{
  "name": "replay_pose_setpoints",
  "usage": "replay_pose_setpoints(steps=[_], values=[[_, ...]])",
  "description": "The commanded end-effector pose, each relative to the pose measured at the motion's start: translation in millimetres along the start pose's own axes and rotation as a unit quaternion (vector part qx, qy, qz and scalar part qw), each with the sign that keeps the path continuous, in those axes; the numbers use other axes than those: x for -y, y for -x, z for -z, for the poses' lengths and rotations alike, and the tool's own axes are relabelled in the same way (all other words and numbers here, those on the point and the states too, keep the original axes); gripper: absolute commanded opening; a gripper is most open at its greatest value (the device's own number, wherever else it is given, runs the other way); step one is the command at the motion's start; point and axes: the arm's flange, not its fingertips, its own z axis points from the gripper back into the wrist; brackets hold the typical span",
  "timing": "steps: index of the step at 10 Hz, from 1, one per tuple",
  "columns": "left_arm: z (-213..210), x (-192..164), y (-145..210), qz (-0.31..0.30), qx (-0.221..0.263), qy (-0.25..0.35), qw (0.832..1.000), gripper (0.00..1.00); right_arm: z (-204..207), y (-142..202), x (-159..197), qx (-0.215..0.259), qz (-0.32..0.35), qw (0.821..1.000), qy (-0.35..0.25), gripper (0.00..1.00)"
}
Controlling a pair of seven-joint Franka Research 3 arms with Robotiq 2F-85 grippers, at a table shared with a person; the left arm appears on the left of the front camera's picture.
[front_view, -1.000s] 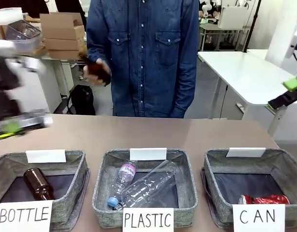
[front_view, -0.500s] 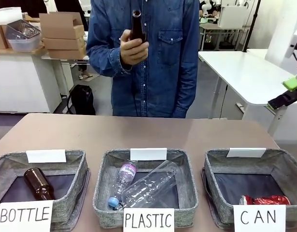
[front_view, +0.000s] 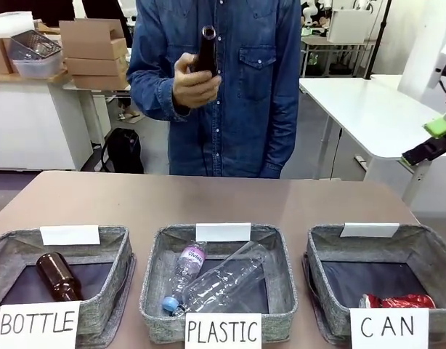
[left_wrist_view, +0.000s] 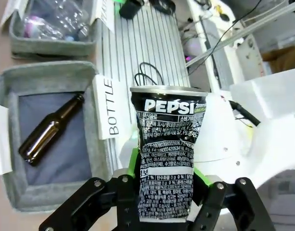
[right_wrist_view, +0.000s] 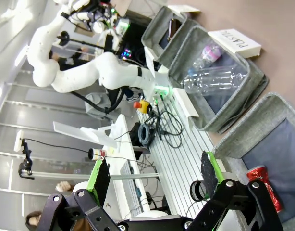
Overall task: Sort the can waste into the basket.
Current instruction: Pick up the can waste from the table and place it in the right Fabric basket.
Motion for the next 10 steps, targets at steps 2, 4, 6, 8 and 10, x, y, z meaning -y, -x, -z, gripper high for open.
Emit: replay_pose_setpoints(steps=[2, 4, 6, 8, 10], values=[[-82.2, 47.9, 33.6, 0.056, 0.059, -0.045, 0.996, 0.39, -1.9, 1.2, -0.9, -0.003, -0.009, 1.000, 0.000, 1.00], [-123.7, 137.7, 103.7, 0.017, 0.124, -0.125, 0.984, 0.39, -1.9, 1.2, -0.9, -0.003, -0.009, 1.000, 0.000, 1.00], [-120.7, 163.5, 140.9, -0.026, 0.179, -0.181, 0.967, 0.39, -1.9, 1.2, -0.9, -0.003, -0.009, 1.000, 0.000, 1.00], [-118.7, 159.4, 145.9, -0.026, 0.206, -0.201, 0.957, 0.39, -1.9, 1.2, -0.9, -0.003, -0.009, 1.000, 0.000, 1.00], [-115.7, 151.9, 141.2, -0.029, 0.197, -0.195, 0.960, 0.39, -1.9, 1.2, -0.9, -0.003, -0.009, 1.000, 0.000, 1.00]])
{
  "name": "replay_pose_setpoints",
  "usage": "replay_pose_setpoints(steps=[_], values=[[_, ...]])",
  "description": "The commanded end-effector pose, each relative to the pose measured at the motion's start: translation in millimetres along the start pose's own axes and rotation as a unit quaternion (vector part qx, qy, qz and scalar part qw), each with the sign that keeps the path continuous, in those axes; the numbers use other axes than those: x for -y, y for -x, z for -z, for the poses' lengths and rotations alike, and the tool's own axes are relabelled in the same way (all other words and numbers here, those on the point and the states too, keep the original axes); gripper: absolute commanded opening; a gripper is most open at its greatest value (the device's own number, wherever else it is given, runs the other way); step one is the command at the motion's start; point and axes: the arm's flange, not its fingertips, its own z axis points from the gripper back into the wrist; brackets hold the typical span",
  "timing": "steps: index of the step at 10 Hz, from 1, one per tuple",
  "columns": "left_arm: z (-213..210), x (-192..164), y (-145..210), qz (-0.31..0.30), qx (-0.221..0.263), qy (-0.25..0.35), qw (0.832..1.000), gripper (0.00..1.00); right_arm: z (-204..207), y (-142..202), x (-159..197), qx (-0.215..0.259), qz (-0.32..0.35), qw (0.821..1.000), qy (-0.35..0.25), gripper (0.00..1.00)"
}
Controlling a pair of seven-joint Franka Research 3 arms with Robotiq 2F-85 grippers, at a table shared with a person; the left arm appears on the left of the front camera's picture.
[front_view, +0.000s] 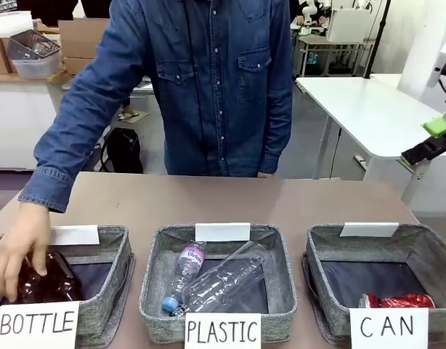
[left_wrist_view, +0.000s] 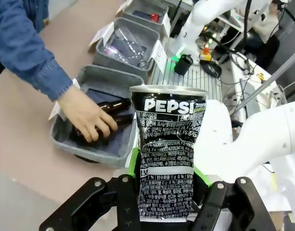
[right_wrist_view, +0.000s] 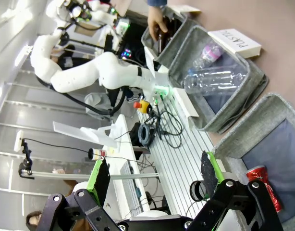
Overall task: Sort the can waste into the basket.
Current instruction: Pick up the can waste from the table and place it in the right Fabric basket.
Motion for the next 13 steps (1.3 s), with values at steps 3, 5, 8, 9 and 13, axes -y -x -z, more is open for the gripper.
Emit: replay_pose_setpoints(steps=[3, 5, 8, 9, 13], values=[[33.8, -25.4, -32.4, -0.013, -0.016, 0.024, 1.000, 0.39, -1.7, 1.1, -1.3, -0.003, -0.009, 1.000, 0.000, 1.00], [63.5, -33.2, -59.9, -0.014, -0.063, 0.034, 0.997, 0.39, -1.7, 1.1, -1.3, -0.003, -0.009, 1.000, 0.000, 1.00], [29.0, -19.9, -33.0, -0.038, -0.035, 0.006, 0.999, 0.39, -1.7, 1.1, -1.3, -0.003, -0.009, 1.000, 0.000, 1.00], [26.1, -13.9, -27.0, -0.036, -0.025, -0.002, 0.999, 0.39, -1.7, 1.1, -1.3, -0.003, -0.009, 1.000, 0.000, 1.00], [97.8, -39.9, -74.4, -0.016, -0.093, 0.085, 0.992, 0.39, -1.7, 1.1, -1.3, -0.003, -0.009, 1.000, 0.000, 1.00]])
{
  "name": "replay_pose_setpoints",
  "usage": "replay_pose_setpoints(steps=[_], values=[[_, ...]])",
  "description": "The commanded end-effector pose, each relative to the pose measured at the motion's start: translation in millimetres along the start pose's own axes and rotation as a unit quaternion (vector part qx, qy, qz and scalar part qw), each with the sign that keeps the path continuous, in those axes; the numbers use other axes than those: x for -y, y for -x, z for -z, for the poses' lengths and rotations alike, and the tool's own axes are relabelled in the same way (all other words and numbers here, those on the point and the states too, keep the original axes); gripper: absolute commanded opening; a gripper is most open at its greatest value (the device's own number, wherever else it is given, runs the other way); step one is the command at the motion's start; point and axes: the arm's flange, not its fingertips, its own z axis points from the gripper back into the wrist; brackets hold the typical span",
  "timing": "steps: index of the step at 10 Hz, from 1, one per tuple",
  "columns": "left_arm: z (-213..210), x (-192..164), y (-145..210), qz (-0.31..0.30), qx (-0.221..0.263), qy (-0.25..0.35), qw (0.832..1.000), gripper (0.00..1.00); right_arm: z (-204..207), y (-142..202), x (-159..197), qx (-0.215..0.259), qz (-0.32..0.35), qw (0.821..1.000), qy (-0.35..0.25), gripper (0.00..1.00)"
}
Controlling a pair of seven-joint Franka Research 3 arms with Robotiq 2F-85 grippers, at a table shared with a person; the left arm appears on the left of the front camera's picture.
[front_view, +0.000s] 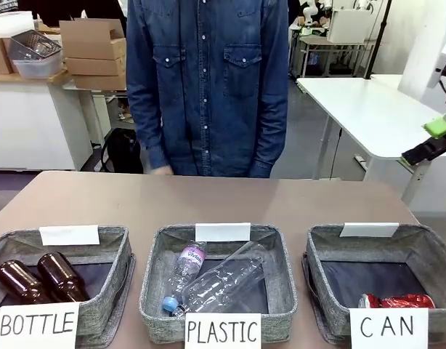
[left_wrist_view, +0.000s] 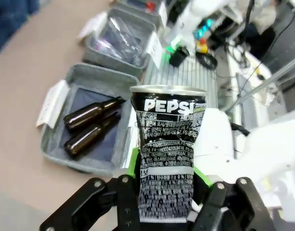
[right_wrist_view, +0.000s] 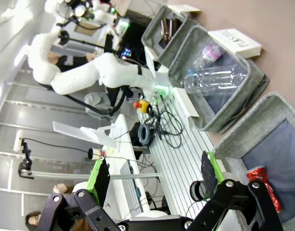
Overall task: Sort the can waste into the basket.
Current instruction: Pick up the can waste from the table and place it in the right Fabric basket.
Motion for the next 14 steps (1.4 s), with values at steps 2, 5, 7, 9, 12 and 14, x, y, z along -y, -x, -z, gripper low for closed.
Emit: replay_pose_setpoints(steps=[2, 5, 7, 9, 12, 14], values=[[94.0, -43.4, -86.7, 0.034, -0.098, 0.123, 0.987, 0.39, -1.9, 1.2, -1.1, -0.003, -0.008, 1.000, 0.000, 1.00], [228.2, -68.5, -189.3, 0.020, -0.111, 0.124, 0.986, 0.39, -1.9, 1.2, -1.1, -0.003, -0.008, 1.000, 0.000, 1.00], [304.2, -77.9, -238.2, 0.050, -0.093, 0.081, 0.991, 0.39, -1.9, 1.2, -1.1, -0.003, -0.008, 1.000, 0.000, 1.00], [372.9, -67.4, -273.2, 0.088, -0.073, 0.076, 0.991, 0.39, -1.9, 1.2, -1.1, -0.003, -0.008, 1.000, 0.000, 1.00], [383.4, -60.7, -283.8, 0.086, -0.069, 0.096, 0.989, 0.39, -1.9, 1.2, -1.1, -0.003, -0.008, 1.000, 0.000, 1.00], [383.4, -60.7, -283.8, 0.086, -0.069, 0.096, 0.989, 0.39, -1.9, 1.2, -1.1, -0.003, -0.008, 1.000, 0.000, 1.00]])
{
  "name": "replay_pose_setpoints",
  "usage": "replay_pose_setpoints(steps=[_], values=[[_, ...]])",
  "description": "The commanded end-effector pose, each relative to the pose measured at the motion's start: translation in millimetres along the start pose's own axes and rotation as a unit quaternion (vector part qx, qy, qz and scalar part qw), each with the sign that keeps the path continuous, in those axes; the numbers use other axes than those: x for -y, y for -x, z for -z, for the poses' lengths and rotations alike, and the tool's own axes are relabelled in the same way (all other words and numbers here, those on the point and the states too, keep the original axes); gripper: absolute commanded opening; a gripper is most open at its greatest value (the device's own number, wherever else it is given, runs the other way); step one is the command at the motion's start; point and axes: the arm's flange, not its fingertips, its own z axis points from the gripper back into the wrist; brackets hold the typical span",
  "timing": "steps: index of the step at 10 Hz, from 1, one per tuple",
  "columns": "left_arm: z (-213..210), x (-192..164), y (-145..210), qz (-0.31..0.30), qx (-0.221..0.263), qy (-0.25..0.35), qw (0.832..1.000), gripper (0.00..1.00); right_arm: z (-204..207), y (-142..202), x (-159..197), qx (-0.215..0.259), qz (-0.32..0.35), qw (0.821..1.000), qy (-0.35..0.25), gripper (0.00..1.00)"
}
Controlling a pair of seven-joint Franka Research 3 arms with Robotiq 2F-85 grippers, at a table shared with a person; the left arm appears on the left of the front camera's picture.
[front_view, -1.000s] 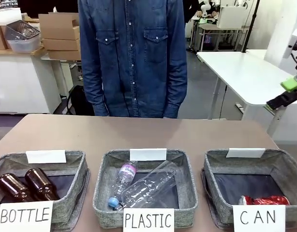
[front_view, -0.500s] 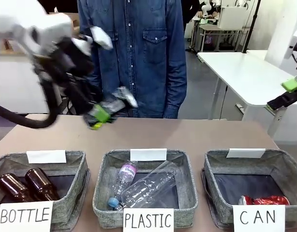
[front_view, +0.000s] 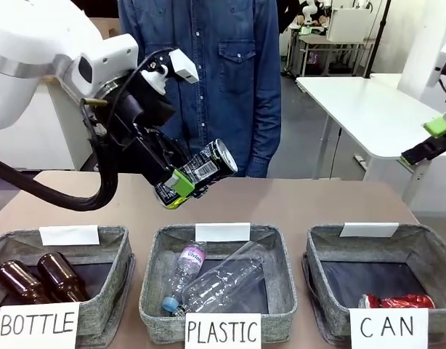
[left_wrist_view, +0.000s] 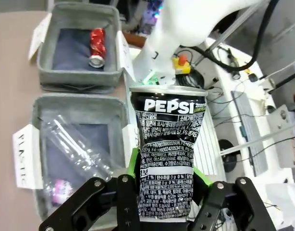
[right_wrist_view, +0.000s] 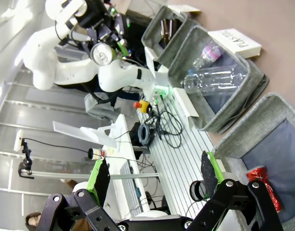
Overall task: Sort the can waste into the basket.
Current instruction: Pick up the can waste from the table and place it in the right Fabric basket.
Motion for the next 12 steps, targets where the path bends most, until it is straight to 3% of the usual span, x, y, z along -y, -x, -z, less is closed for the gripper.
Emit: replay_pose_setpoints(steps=[1, 2, 3, 4, 6, 9, 10, 11, 12], values=[[-0.4, 1.2, -4.1, -0.009, -0.011, -0.019, 1.000, 0.39, -1.9, 1.2, -1.1, -0.003, -0.008, 1.000, 0.000, 1.00], [0.0, 0.0, 0.0, 0.000, 0.000, 0.000, 1.000, 0.39, 0.0, 0.0, 0.0, 0.000, 0.000, 1.000, 0.000, 1.00], [32.9, -16.7, -26.6, 0.014, -0.018, -0.043, 0.999, 0.39, -5.6, 2.4, -5.9, -0.011, 0.009, 1.000, 0.013, 1.00], [78.9, -38.8, -68.4, 0.068, -0.065, -0.048, 0.994, 0.39, -28.4, 24.0, -10.2, 0.005, 0.039, 0.998, 0.038, 1.00], [148.1, -69.9, -138.3, 0.144, -0.121, 0.005, 0.982, 0.39, -80.4, 87.7, -14.6, 0.093, 0.115, 0.985, 0.088, 1.00], [212.2, -116.5, -216.0, 0.124, -0.190, 0.041, 0.973, 0.39, -115.4, 171.4, -8.0, 0.200, 0.159, 0.960, 0.111, 1.00], [228.1, -139.7, -231.5, 0.110, -0.208, 0.022, 0.972, 0.39, -121.9, 188.7, -4.7, 0.245, 0.145, 0.953, 0.105, 1.00], [242.1, -161.5, -242.2, 0.088, -0.220, 0.001, 0.971, 0.39, -124.3, 167.7, -14.0, 0.173, 0.140, 0.969, 0.106, 1.00], [258.8, -178.2, -246.9, 0.056, -0.237, -0.006, 0.970, 0.39, -124.3, 167.7, -14.0, 0.173, 0.140, 0.969, 0.106, 1.00]])
